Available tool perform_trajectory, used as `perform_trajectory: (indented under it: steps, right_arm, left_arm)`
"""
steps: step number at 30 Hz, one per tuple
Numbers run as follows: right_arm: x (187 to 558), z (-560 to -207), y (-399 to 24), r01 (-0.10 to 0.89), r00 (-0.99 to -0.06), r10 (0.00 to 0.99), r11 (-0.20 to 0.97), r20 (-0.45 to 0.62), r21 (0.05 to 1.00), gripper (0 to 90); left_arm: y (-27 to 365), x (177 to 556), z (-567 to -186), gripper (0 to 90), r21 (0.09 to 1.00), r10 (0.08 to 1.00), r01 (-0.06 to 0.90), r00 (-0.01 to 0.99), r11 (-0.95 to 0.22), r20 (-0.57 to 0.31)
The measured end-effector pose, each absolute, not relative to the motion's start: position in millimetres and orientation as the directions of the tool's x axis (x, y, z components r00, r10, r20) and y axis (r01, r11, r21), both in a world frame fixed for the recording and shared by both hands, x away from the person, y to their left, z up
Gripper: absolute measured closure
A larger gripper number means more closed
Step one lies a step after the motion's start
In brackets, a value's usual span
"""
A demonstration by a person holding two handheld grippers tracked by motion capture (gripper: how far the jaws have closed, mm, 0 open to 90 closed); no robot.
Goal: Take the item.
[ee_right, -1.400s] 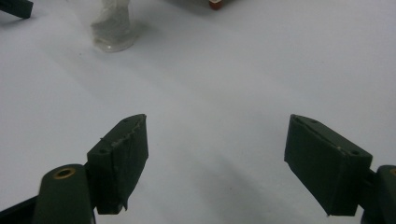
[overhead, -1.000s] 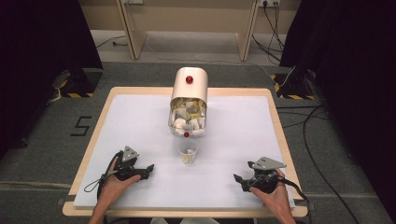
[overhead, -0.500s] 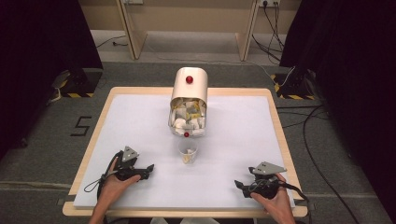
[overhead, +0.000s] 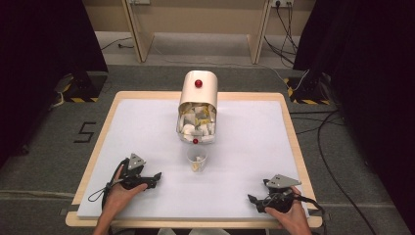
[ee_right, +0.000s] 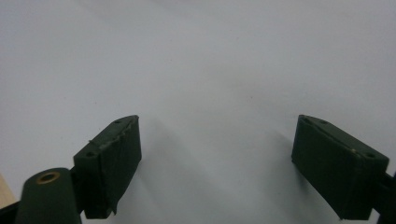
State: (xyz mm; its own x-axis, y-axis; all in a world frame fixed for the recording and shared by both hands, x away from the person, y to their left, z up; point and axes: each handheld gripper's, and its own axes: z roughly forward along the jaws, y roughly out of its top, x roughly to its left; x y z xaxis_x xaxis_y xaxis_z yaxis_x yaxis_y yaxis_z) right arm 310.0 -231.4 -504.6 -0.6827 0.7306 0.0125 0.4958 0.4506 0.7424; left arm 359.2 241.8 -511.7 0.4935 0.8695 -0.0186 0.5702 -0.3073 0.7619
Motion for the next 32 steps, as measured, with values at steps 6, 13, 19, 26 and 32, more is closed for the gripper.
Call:
perform_trajectory:
  steps: [6, 13, 19, 26, 32]
  right_arm:
    - [308.3, -506.8, -232.1, 0.474, -0.691, 0.723, 0.458, -0.006, 0.752, 15.3]
    - [308.5, -507.6, -232.8, 0.468, -0.694, 0.72, 0.456, -0.004, 0.757, 15.1]
    - [308.5, -507.6, -232.8, 0.468, -0.695, 0.719, 0.456, -0.004, 0.757, 15.1]
    - [308.5, -507.6, -232.8, 0.468, -0.695, 0.719, 0.456, -0.004, 0.757, 15.1]
    - [308.6, -507.8, -232.8, 0.467, -0.695, 0.719, 0.456, -0.004, 0.758, 15.1]
  left_arm:
    - [241.6, 359.1, -511.7, 14.0, 0.762, 0.87, 0.569, 0.493, -0.308, -0.017]
    - [241.7, 359.1, -511.7, 14.0, 0.762, 0.87, 0.57, 0.494, -0.308, -0.018]
    - [241.7, 359.2, -511.7, 13.9, 0.762, 0.87, 0.57, 0.493, -0.307, -0.018]
    - [241.7, 359.2, -511.7, 13.9, 0.762, 0.87, 0.57, 0.493, -0.307, -0.018]
    - [241.8, 359.2, -511.7, 13.9, 0.762, 0.869, 0.57, 0.494, -0.307, -0.019]
